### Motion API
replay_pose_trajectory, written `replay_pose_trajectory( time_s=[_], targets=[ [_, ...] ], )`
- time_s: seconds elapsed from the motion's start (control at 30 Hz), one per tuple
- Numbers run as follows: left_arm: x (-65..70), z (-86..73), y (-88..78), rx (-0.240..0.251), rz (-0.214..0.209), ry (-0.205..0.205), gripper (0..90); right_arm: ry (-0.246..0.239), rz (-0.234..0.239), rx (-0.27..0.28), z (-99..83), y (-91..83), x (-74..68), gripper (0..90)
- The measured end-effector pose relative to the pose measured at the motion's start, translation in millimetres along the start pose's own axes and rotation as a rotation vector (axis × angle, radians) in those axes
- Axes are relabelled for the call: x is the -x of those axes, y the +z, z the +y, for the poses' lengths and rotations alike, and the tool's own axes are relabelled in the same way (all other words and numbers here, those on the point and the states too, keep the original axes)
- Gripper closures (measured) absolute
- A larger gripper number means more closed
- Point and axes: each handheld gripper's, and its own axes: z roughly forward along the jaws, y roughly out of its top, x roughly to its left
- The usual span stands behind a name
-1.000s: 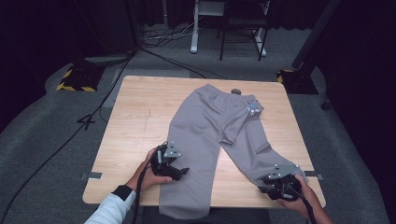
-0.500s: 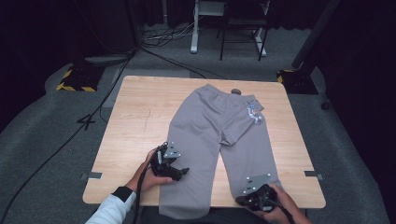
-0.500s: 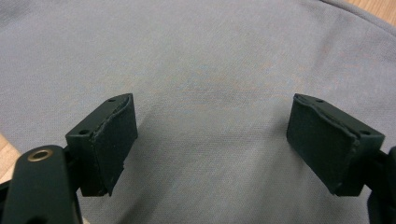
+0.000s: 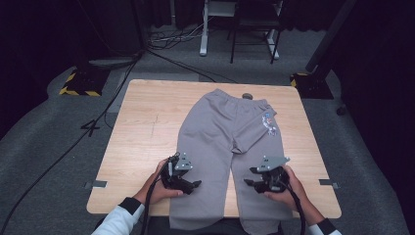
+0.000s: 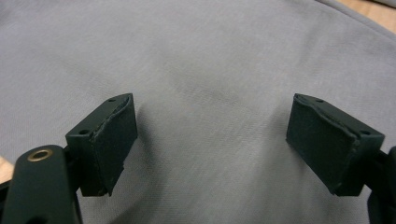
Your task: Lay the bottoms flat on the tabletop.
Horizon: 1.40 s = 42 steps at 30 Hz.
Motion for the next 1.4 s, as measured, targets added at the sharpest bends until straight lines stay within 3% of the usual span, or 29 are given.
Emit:
replay_pose_trajectory(
  time_s=[0.07,0.1,0.2,0.3,0.57,0.77,0.93,1.03,1.1,1.17,1.23,1.3,1.4],
  targets=[
    [0.1,-0.2,-0.1,0.001,-0.003,0.002,16.3,0.026,-0.02,-0.032,-4.5,9.0,13.7,50.5],
    [0.0,-0.6,-0.3,0.002,-0.005,0.003,16.3,0.043,-0.004,-0.051,-7.4,13.6,18.8,49.2],
    [-1.2,-3.9,-3.5,0.001,-0.004,0.003,16.3,0.048,0.023,-0.062,-16.7,18.5,19.8,47.8],
    [-4.1,-9.9,-9.3,0.001,0.007,-0.007,16.3,0.05,0.02,-0.067,-24.8,10.8,13.0,45.3],
    [-6.6,-29.7,-28.2,0.0,0.041,-0.041,16.3,0.059,0.011,-0.01,-65.7,-21.3,-11.1,45.3],
    [2.0,-45.0,-42.2,0.004,0.072,-0.076,16.4,0.071,0.008,-0.048,-85.4,-44.0,-23.6,45.5],
    [16.6,-45.6,-48.4,-0.041,0.042,-0.043,17.2,0.043,0.032,-0.121,-92.8,-59.9,-41.5,48.1],
    [18.7,-38.3,-44.1,-0.063,0.038,-0.048,16.3,0.023,0.02,-0.096,-89.1,-61.0,-42.4,45.2],
    [16.3,-29.7,-38.3,-0.056,0.038,-0.043,17.1,0.049,-0.017,-0.043,-81.7,-61.3,-32.4,40.1],
    [14.3,-21.7,-34.1,-0.037,0.04,-0.027,17.1,0.088,-0.069,0.014,-74.9,-60.8,-13.6,39.4],
    [7.9,-7.2,-28.9,-0.015,0.044,0.006,17.0,0.11,-0.115,0.025,-70.7,-57.2,5.9,37.5],
    [-1.6,9.4,-22.4,0.0,0.08,0.027,17.0,0.15,-0.158,0.02,-66.2,-50.0,32.7,36.5],
    [-26.3,34.0,-8.8,0.024,0.082,0.014,17.5,0.212,-0.218,0.011,-58.7,-36.5,74.8,35.1]
  ],
)
